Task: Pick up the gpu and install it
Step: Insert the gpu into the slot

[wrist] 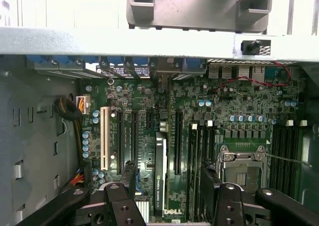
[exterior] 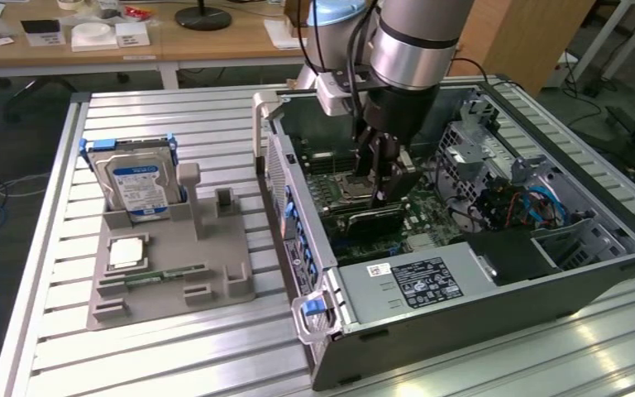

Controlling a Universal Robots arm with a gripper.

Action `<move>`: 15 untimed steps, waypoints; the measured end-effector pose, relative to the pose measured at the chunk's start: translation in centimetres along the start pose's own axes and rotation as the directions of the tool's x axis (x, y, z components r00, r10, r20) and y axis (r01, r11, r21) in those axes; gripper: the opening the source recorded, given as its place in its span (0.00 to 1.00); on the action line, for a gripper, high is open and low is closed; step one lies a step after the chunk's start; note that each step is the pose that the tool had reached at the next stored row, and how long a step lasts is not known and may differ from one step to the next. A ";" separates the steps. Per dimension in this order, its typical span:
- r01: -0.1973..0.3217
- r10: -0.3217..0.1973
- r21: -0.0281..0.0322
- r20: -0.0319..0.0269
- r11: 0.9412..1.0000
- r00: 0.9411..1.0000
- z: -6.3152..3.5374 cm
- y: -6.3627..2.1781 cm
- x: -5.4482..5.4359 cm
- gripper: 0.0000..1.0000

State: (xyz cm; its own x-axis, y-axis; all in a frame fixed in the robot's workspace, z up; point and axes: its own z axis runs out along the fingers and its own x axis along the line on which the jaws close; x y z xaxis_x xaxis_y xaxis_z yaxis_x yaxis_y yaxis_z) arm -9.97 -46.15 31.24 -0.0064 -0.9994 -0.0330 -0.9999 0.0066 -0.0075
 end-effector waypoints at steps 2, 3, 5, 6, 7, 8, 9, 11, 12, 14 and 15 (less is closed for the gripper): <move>0.000 0.000 0.000 0.000 1.000 1.000 0.00 0.00 0.0 0.63; 0.000 0.000 0.000 0.000 1.000 1.000 -0.01 0.00 0.0 0.63; 0.000 0.000 0.000 0.000 1.000 1.000 -0.09 0.00 0.0 0.63; 0.000 0.000 0.000 0.000 1.000 1.000 -0.10 0.00 0.0 0.63; 0.000 0.000 0.000 0.000 1.000 1.000 -0.12 0.00 0.0 0.63; 0.000 0.000 0.000 0.000 1.000 1.000 -0.16 0.00 0.0 0.63; 0.000 0.000 0.000 0.000 1.000 1.000 -0.20 0.00 0.0 0.63; 0.000 0.000 0.000 0.000 1.000 1.000 -0.28 0.00 0.0 0.63; 0.000 0.000 0.000 0.000 1.000 1.000 -0.29 0.00 0.0 0.63; 0.000 0.000 0.000 0.000 1.000 1.000 -0.34 0.00 0.0 0.63; 0.000 0.000 0.000 0.000 1.000 1.000 -0.36 0.00 0.0 0.63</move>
State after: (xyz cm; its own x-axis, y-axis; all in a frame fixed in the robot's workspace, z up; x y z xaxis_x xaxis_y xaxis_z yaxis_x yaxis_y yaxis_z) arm -9.97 -46.15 31.60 -0.0064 -0.9994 -0.0329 -1.0000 0.0066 -0.0075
